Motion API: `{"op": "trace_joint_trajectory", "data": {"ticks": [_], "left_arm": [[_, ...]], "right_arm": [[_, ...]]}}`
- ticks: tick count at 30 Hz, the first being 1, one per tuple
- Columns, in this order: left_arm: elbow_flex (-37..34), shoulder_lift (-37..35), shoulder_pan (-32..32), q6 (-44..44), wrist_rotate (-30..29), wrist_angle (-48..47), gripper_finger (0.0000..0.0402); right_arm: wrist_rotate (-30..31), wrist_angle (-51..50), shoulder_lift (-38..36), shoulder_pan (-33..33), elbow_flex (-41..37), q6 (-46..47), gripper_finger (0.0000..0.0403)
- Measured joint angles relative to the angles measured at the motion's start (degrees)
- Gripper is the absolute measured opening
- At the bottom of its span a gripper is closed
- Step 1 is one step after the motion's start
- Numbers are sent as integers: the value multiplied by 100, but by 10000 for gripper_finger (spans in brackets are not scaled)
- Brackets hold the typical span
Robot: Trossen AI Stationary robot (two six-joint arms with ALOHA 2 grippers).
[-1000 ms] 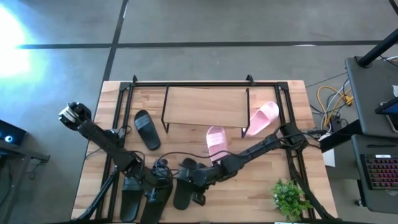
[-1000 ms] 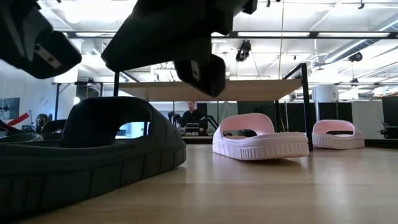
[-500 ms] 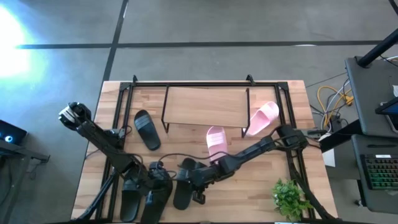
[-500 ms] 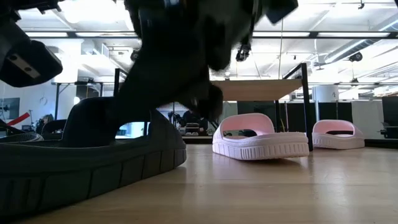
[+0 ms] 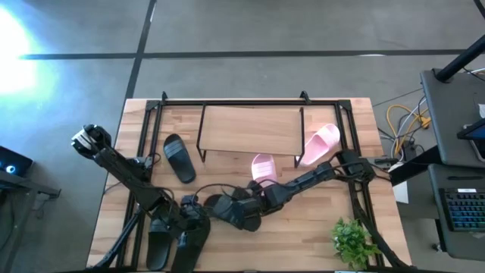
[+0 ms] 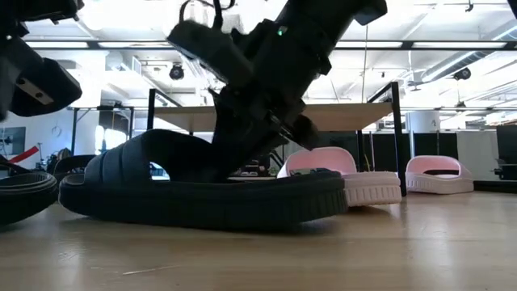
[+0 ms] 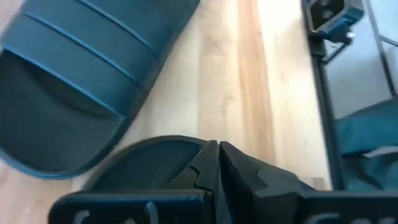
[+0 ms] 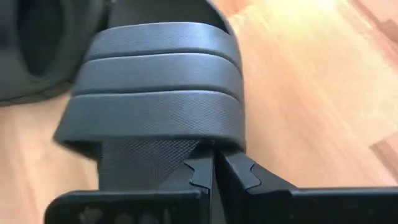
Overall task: Pick and place slides into the shelf
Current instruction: Move the bottom black slides to the center of the table
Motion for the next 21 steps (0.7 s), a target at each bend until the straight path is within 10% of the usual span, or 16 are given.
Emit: {"op": "trace_joint_trajectory", "data": {"ticks": [8,21], "left_arm": [[-241,0,397,4,-669,19,0],[-543,0,1676,1370,25,518,0]], "right_arm": [[-344,48,-65,-20,26,-93,9],[-150,-5,-256,-60,39,-127,9]]}}
